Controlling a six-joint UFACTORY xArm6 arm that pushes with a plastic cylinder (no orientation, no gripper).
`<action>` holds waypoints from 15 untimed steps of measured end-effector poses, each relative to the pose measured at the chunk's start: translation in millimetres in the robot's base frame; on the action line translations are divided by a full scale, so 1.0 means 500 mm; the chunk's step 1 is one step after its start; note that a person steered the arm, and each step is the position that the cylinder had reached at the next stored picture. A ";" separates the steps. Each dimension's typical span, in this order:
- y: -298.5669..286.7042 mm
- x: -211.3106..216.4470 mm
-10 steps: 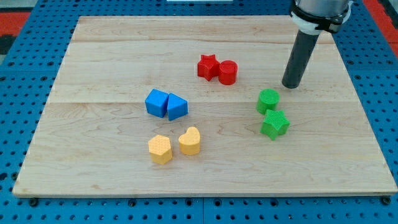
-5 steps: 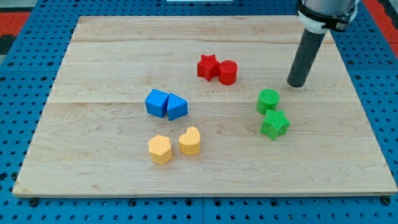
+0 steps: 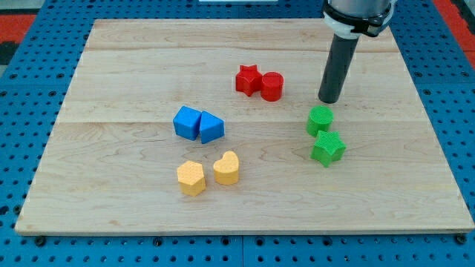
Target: Move the green circle to the right of the blue triangle
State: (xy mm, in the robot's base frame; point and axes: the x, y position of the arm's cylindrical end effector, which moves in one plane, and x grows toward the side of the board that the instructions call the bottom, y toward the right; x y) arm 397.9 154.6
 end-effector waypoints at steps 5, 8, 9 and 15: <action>0.151 0.121; 0.071 0.129; -0.035 0.111; -0.256 0.146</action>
State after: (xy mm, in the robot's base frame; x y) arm 471.1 26.4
